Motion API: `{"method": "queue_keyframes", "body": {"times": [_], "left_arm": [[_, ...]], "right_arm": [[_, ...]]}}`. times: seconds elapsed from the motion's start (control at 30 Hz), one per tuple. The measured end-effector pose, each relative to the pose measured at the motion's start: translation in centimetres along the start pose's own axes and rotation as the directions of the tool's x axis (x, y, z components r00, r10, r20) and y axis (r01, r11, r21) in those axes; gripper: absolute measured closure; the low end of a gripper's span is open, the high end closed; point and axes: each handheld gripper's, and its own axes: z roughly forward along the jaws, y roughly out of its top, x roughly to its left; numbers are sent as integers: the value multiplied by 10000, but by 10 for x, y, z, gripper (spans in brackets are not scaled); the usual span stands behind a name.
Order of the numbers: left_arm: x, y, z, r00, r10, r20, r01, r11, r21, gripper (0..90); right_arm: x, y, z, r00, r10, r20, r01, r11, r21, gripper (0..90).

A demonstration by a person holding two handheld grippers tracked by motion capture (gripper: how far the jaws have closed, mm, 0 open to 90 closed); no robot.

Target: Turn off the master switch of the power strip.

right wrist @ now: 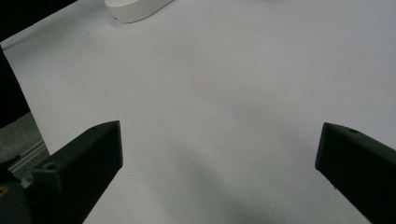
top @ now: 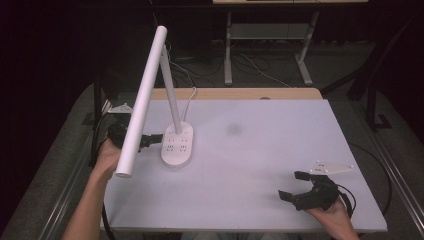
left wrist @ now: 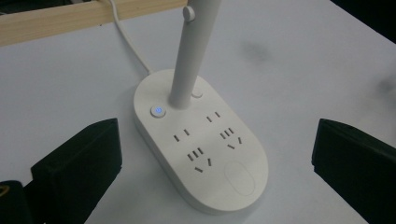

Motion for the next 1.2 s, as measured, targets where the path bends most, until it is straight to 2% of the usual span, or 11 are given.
{"method": "queue_keyframes", "body": {"times": [0.5,0.53,0.6,0.63,0.67,0.7,0.93,1.03,1.2], "left_arm": [[16,9,14,9991,-359,-236,360,9993,62,15],[17,9,15,9993,-269,-244,273,9995,164,16],[19,8,19,9986,-429,-297,433,9989,149,16],[21,8,20,9990,-321,-316,328,9992,209,16],[20,8,22,9977,-567,-378,575,9981,199,18],[22,7,24,9982,-472,-371,481,9986,233,19],[29,7,34,9950,-926,-377,928,9957,34,53],[34,6,38,9952,-921,-329,925,9957,92,75],[37,4,45,9920,-1232,-293,1232,9924,1,137]], "right_arm": [[0,-1,0,10000,22,45,-22,10000,57,3],[0,-1,0,10000,-4,40,4,10000,80,3],[0,-1,1,10000,-7,33,7,10000,99,3],[1,-1,1,10000,0,22,0,9999,104,3],[1,-1,1,10000,-43,40,42,10000,89,3],[1,-1,1,10000,-40,33,40,9999,92,3],[0,-1,1,10000,-44,38,44,10000,87,3],[0,-1,1,10000,-34,38,33,10000,80,3],[0,-1,1,10000,-15,50,14,10000,96,2]]}}
